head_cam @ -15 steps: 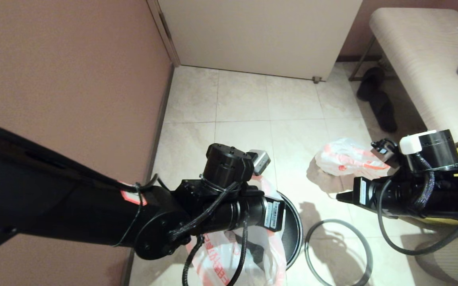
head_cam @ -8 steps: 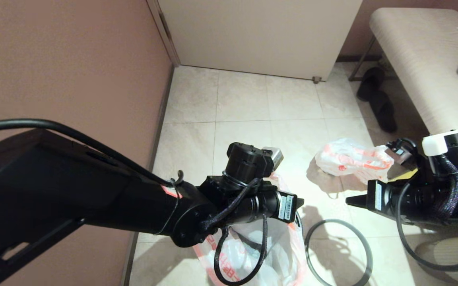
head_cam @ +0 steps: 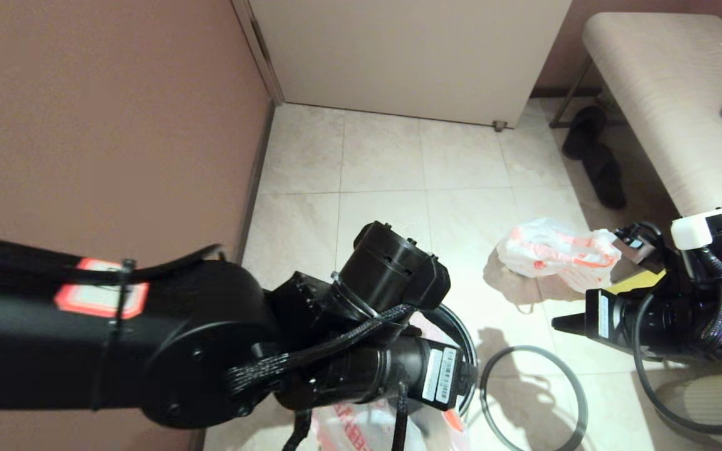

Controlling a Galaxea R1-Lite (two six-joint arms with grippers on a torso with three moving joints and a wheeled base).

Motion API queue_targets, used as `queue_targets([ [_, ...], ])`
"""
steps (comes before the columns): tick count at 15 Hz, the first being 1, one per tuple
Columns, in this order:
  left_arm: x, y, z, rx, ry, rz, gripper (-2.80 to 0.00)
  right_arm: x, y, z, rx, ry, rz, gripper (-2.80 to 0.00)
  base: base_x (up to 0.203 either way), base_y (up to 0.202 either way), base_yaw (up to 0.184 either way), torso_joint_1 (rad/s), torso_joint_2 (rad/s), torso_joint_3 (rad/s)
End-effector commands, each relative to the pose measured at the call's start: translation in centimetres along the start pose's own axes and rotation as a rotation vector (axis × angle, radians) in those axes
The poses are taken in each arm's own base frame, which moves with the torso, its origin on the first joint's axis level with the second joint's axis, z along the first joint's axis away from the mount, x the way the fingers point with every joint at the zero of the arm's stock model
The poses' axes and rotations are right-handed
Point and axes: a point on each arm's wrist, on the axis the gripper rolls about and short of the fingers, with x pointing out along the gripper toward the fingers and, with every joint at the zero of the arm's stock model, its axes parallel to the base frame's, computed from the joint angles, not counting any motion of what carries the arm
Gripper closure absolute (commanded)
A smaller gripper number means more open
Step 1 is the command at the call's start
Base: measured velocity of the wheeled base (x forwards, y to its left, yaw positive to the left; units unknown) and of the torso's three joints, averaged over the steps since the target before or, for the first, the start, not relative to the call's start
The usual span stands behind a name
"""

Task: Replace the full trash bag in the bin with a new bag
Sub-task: Put the new garbage bag on the trash can

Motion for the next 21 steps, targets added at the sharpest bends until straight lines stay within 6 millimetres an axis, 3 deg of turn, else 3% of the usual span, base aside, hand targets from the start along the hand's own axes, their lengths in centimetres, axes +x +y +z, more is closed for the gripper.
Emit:
queue_targets([
  [1,-3.9,-0.4,0.3,-0.017,-0.050,-0.043,-2.80,-0.4,0.0,-0.3,0.001,-0.001,0.002,0.00,0.000,0.000,0.000,0.000,0.00,0.000],
  [5,-8.6,0.7,-1.1,-0.061,-0.053,-0.055,-2.80,-0.9,0.4,-0.9,-0.009,0.026,0.003,0.00,0.000,0.000,0.000,0.000,0.00,0.000],
  [6,-8.5,1.2,-2.1,-0.064,-0.010,-0.032,-2.80,-0.8,0.4,-0.8,-0.008,0.028,0.002,0.00,0.000,0.000,0.000,0.000,0.00,0.000],
  [7,-8.3,1.7,-3.0,-0.065,0.030,-0.009,0.00,-0.8,0.3,-0.9,-0.007,0.029,-0.001,0.00,0.000,0.000,0.000,0.000,0.00,0.000],
  [8,-8.3,2.2,-3.9,-0.063,0.058,0.007,0.00,-0.8,0.3,-1.0,0.008,0.032,-0.002,0.00,0.000,0.000,0.000,0.000,0.00,0.000],
  [11,-11.9,3.7,-6.2,-0.062,0.025,-0.019,0.00,-0.7,0.2,-1.1,0.018,0.039,-0.008,0.00,0.000,0.000,0.000,0.000,0.00,0.000],
  [13,-12.4,4.8,-8.0,-0.054,0.062,0.003,0.00,-0.5,0.3,-1.1,0.014,0.040,-0.003,0.00,0.000,0.000,0.000,0.000,0.00,0.000],
  [14,-11.6,4.9,-8.1,-0.056,0.087,0.024,0.00,-0.5,0.6,-1.1,0.009,0.041,0.006,0.00,0.000,0.000,0.000,0.000,0.00,0.000],
  [16,-8.0,5.1,-7.6,-0.053,0.156,0.082,0.00,-1.1,2.4,-1.6,-0.024,0.045,0.067,0.00,0.000,0.000,0.000,0.000,0.00,0.000],
  [19,-2.5,5.2,-5.8,-0.029,0.195,0.062,0.00,-2.2,5.6,-1.5,-0.082,0.042,0.108,0.00,0.000,0.000,0.000,0.000,0.00,0.000],
  [21,0.7,4.7,-4.4,-0.019,0.209,0.043,0.00,-2.3,6.5,-0.9,-0.093,0.033,0.119,0.00,0.000,0.000,0.000,0.000,0.00,0.000],
])
